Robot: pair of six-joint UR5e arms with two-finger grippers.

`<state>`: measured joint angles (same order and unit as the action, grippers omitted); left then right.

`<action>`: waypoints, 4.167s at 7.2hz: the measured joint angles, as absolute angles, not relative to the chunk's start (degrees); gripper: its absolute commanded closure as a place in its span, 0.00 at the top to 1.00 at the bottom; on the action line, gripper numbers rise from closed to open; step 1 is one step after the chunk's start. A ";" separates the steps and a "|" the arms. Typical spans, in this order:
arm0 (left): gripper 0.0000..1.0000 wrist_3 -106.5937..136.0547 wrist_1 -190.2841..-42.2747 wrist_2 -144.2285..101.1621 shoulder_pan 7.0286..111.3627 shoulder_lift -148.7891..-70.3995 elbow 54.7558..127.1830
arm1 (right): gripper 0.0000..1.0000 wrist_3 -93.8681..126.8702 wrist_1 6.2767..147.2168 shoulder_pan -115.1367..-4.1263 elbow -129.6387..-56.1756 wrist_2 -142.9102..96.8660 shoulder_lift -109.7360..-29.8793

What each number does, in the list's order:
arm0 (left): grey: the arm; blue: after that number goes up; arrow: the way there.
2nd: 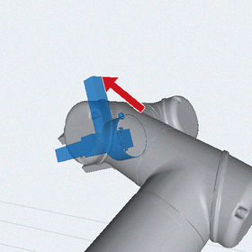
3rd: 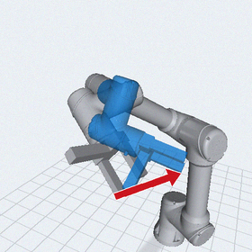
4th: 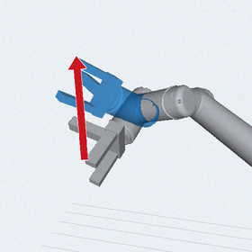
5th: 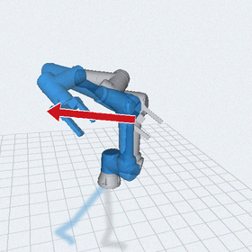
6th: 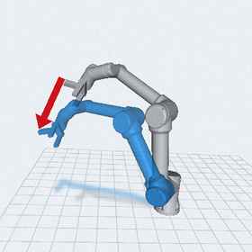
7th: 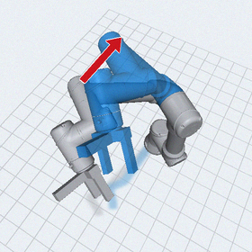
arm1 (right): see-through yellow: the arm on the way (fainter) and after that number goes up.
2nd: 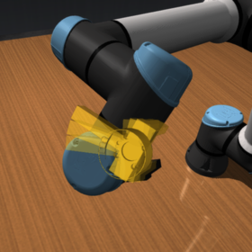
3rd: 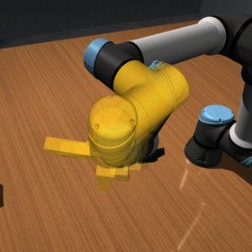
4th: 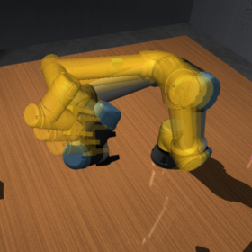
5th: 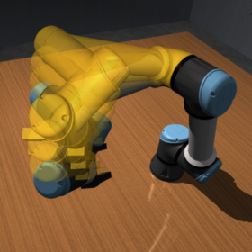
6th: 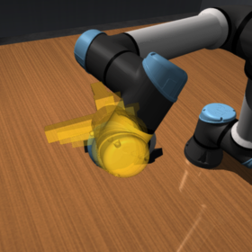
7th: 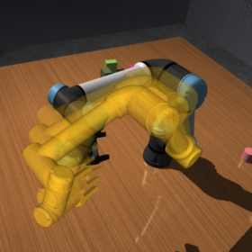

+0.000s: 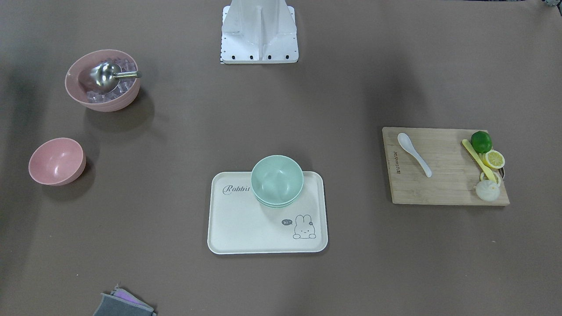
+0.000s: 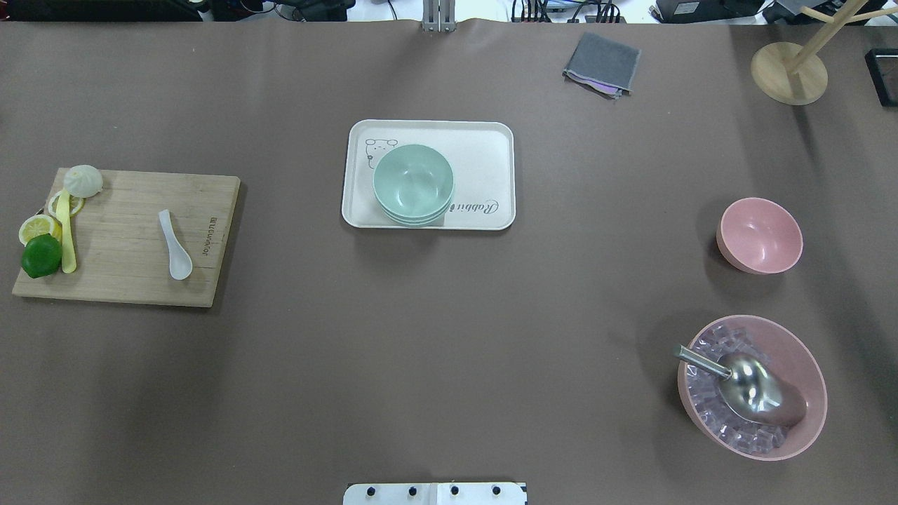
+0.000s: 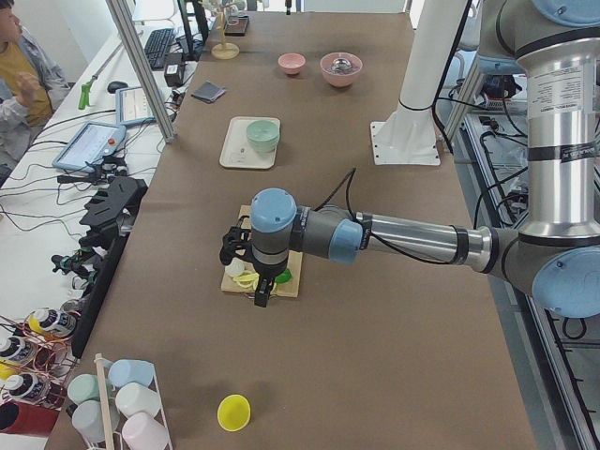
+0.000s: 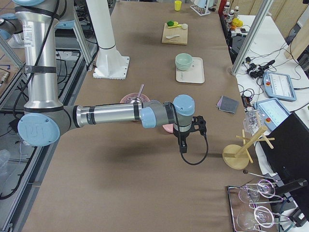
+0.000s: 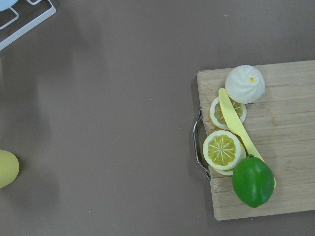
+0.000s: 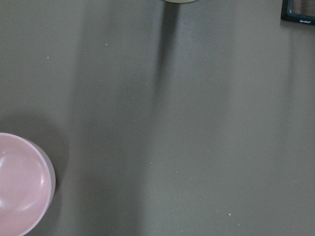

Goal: Stack pink bowl on green and place spoon

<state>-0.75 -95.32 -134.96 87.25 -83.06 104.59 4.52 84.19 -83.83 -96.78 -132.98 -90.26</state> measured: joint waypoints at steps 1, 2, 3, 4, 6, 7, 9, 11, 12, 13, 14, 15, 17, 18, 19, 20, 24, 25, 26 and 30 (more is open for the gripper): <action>0.98 -1.61 -94.26 -134.93 87.18 -83.53 105.30 | 1.00 4.50 84.18 -83.80 -97.09 -133.08 -90.52; 0.98 -1.92 -92.66 -134.85 87.13 -84.61 105.44 | 1.00 4.43 84.12 -83.57 -97.38 -133.18 -90.79; 0.98 -1.93 -91.36 -134.74 87.16 -85.07 106.59 | 1.00 4.51 83.38 -82.87 -97.15 -133.42 -90.91; 0.98 -1.88 -90.83 -134.79 87.12 -84.70 107.71 | 1.00 5.32 81.84 -81.87 -97.07 -134.31 -90.94; 0.98 -0.99 -90.23 -136.45 87.05 -85.68 106.97 | 1.00 10.18 78.86 -78.75 -96.96 -135.96 -90.93; 0.98 1.92 -90.03 -137.58 86.92 -86.91 106.28 | 1.00 14.51 76.19 -76.09 -96.74 -136.01 -90.93; 0.98 7.93 -90.25 -138.40 86.35 -88.86 105.00 | 0.95 22.74 72.79 -69.96 -95.56 -135.31 -89.71; 0.98 9.07 -90.34 -138.56 86.02 -89.48 104.26 | 0.80 27.23 69.49 -65.83 -93.49 -133.13 -88.35; 0.98 9.15 -90.37 -138.89 85.99 -89.55 103.90 | 0.46 28.18 66.89 -64.77 -91.51 -132.48 -87.89; 0.98 9.20 -90.43 -139.57 85.94 -89.63 103.62 | 0.24 29.83 64.82 -64.04 -90.03 -132.22 -87.56; 0.98 9.24 -90.48 -139.98 85.69 -89.90 103.37 | 0.13 31.56 63.68 -63.47 -89.26 -132.14 -87.44; 0.98 9.28 -90.49 -140.12 85.21 -90.55 102.84 | 0.00 32.45 62.99 -62.99 -88.64 -132.11 -87.41; 0.98 11.28 -90.51 -140.18 84.28 -92.29 101.94 | 0.00 33.33 59.76 -62.55 -86.19 -132.25 -87.40; 0.98 13.46 -90.54 -140.17 83.24 -93.01 101.77 | 0.00 34.80 58.36 -62.49 -86.12 -132.72 -87.15; 0.98 16.44 -90.51 -140.00 81.11 -94.09 101.55 | 0.00 37.05 58.01 -62.49 -87.79 -133.71 -86.67; 0.98 20.14 -90.55 -139.60 78.23 -95.87 100.93 | 0.00 40.31 59.12 -62.53 -90.78 -134.91 -85.51; 0.81 42.28 -104.70 -135.15 64.90 -103.14 90.41 | 0.00 69.03 72.32 -53.94 -99.43 -131.15 -66.03; 0.74 48.07 -108.68 -134.83 62.36 -104.73 87.22 | 0.00 75.54 73.37 -49.12 -99.01 -126.62 -60.99; 0.70 52.69 -110.75 -134.71 60.64 -105.68 85.42 | 0.00 80.25 74.31 -45.34 -97.53 -122.62 -56.17; 0.46 63.96 -112.04 -134.47 55.48 -106.77 84.53 | 0.00 85.09 75.17 -40.00 -87.92 -115.92 -44.25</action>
